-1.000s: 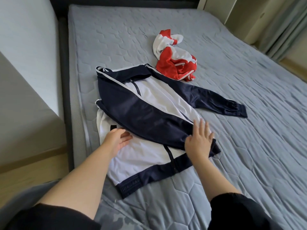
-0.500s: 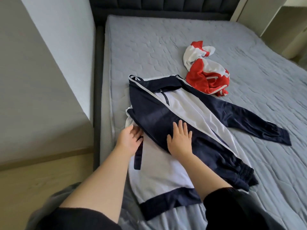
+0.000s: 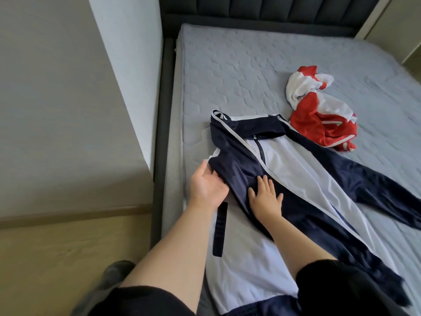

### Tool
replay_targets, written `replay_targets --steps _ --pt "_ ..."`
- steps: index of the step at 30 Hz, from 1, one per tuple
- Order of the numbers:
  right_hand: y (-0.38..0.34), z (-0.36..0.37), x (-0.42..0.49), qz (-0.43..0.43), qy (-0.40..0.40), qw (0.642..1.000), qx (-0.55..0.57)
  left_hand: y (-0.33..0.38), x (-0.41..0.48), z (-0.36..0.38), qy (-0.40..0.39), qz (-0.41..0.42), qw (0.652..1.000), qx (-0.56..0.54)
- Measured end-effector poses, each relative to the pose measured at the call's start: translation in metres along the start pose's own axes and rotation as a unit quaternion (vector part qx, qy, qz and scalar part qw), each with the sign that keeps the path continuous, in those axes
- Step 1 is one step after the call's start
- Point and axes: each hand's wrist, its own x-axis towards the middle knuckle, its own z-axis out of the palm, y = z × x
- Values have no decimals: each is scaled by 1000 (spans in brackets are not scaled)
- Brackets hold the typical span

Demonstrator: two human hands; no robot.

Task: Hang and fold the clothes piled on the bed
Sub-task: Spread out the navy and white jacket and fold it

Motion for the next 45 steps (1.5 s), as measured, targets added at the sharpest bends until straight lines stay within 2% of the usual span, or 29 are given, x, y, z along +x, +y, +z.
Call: replay_targets --steps 2,6,8,11,14,18,22,25,29,31,33,35,37,38,39,41,43,44,45 --pt "0 -3 3 7 -8 1000 20 5 3 5 6 27 999 -36" --pt "3 -2 -3 43 4 999 -16 12 2 -15 79 63 993 -61" --pt "3 0 -9 64 18 997 -31 12 2 -22 103 62 993 -19" --pt "-1 0 -13 72 31 996 -39 15 5 -17 139 48 984 103" --pt "-11 -7 -3 48 69 996 -17 16 12 -13 196 63 962 178" --pt "-36 -26 30 13 123 990 67 15 23 -11 253 86 926 267" --pt "-50 -43 66 51 98 988 104 22 31 -19 299 80 905 293" --pt "-46 -54 87 62 52 989 122 27 32 -31 346 82 870 340" --pt "-23 -61 88 116 70 981 136 23 29 -35 362 93 834 406" --pt "-17 -55 82 126 70 984 101 18 22 -34 356 117 793 481" --pt "-21 -48 74 71 131 986 77 12 15 -32 355 181 718 571" --pt "-29 -45 59 -32 227 970 74 10 10 -27 339 288 621 646" --pt "-31 -38 42 -137 282 948 58 4 9 -20 243 408 505 721" --pt "-29 -31 35 -180 283 941 34 0 12 -19 183 434 456 755" --pt "-25 -25 30 -208 258 943 -8 -4 14 -18 132 419 428 790" --pt "-14 -13 22 -200 150 961 -118 -12 18 -28 81 291 393 868" --pt "4 -6 21 -129 75 972 -179 -17 24 -46 86 184 315 927" --pt "12 -6 20 -84 58 978 -181 -18 25 -52 90 157 285 941" --pt "17 -9 18 -38 52 984 -168 -19 26 -55 96 149 270 946"
